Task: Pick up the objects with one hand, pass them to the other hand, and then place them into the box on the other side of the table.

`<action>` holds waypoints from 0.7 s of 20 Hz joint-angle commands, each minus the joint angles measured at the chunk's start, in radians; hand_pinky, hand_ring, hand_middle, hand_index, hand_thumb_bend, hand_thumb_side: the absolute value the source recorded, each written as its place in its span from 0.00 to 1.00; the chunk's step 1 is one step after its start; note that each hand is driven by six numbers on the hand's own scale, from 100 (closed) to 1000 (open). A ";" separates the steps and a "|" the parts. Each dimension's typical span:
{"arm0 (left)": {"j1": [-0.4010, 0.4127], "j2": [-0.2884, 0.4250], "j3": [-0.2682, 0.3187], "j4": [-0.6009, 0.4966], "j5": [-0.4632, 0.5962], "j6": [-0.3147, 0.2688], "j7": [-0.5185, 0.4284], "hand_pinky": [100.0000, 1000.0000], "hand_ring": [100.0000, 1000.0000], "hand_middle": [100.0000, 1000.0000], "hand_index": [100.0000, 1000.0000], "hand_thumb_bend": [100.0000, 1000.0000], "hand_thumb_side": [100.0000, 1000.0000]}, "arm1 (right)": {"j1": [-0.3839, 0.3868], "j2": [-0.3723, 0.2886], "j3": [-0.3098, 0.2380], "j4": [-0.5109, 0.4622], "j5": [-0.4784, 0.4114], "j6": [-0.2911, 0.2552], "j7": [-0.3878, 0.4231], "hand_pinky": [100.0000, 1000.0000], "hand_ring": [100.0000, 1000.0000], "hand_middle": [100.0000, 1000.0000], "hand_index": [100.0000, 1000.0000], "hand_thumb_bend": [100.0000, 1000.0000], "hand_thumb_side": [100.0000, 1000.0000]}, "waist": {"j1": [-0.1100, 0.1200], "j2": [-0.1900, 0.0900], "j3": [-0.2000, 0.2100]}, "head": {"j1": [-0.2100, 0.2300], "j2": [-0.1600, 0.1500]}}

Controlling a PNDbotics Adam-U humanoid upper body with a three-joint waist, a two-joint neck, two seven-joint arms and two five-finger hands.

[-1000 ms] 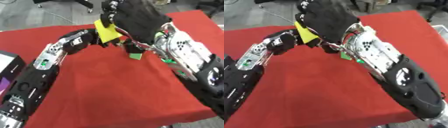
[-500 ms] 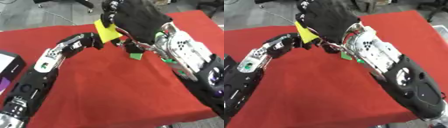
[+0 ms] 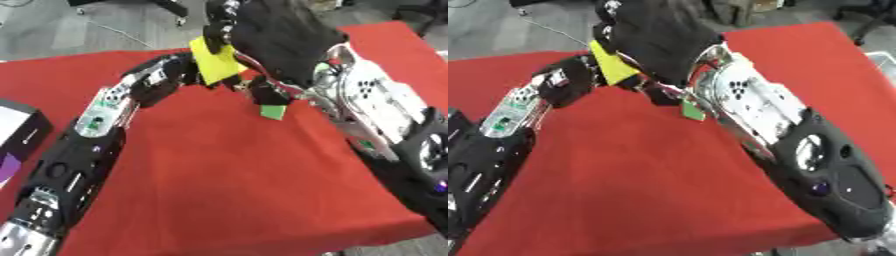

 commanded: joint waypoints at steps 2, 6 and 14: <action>-0.027 0.002 0.004 -0.064 0.054 0.026 -0.047 0.78 0.71 0.67 0.79 0.66 0.77 | -0.014 0.000 -0.002 -0.007 -0.004 0.006 -0.008 0.00 0.67 0.41 0.48 0.22 0.00 | -0.003 -0.011 -0.001 | 0.004 -0.003; -0.029 -0.003 0.005 -0.103 0.099 0.100 -0.047 0.78 0.71 0.66 0.79 0.66 0.76 | -0.013 0.001 -0.001 -0.007 -0.005 0.009 -0.011 0.00 0.67 0.41 0.48 0.22 0.00 | -0.003 -0.011 -0.003 | 0.005 -0.003; -0.029 -0.011 -0.015 -0.183 0.182 0.220 -0.047 0.77 0.64 0.57 0.73 0.53 0.61 | -0.014 0.003 0.002 -0.007 -0.007 0.011 -0.013 0.00 0.67 0.40 0.48 0.21 0.00 | -0.001 -0.010 -0.006 | 0.006 -0.003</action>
